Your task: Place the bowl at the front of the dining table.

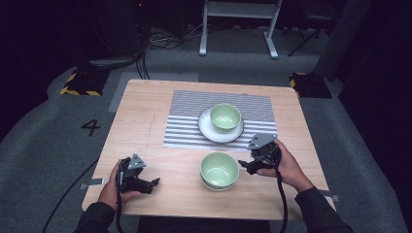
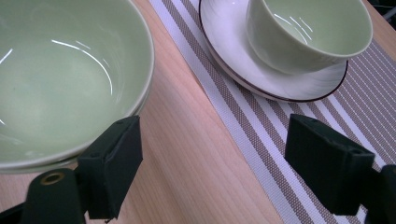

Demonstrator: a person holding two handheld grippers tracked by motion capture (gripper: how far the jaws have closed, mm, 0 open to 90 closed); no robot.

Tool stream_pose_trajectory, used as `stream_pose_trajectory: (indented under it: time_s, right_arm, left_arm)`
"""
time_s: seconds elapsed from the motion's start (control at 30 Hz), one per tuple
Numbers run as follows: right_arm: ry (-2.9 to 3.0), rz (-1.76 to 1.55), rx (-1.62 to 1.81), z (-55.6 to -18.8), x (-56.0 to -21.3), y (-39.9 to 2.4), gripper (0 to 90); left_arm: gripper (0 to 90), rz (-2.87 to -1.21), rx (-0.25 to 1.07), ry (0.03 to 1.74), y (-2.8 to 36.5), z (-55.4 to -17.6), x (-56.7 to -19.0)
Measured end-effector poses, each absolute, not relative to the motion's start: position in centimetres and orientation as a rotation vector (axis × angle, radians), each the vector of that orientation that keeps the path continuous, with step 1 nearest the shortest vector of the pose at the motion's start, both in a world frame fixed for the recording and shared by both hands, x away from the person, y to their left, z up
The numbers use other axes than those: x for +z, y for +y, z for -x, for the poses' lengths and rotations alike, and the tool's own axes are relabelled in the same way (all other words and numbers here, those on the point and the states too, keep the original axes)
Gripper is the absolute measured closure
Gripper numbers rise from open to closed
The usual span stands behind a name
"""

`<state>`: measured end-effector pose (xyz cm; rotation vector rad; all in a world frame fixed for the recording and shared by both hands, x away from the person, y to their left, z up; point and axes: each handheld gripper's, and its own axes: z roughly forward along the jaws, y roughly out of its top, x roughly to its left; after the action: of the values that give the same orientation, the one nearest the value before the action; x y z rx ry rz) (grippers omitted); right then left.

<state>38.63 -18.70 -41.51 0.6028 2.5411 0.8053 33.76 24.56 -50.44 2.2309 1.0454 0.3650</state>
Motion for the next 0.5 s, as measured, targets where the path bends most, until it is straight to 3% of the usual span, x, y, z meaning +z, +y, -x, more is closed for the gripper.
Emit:
stream_pose_trajectory:
  time_s: [0.5]
  right_arm:
    - [2.526, -0.639, 0.807, -37.1, -43.0, -20.1, 18.5]
  left_arm:
    - [0.3, -2.231, 0.365, 1.046, 24.6, -33.8, -50.4]
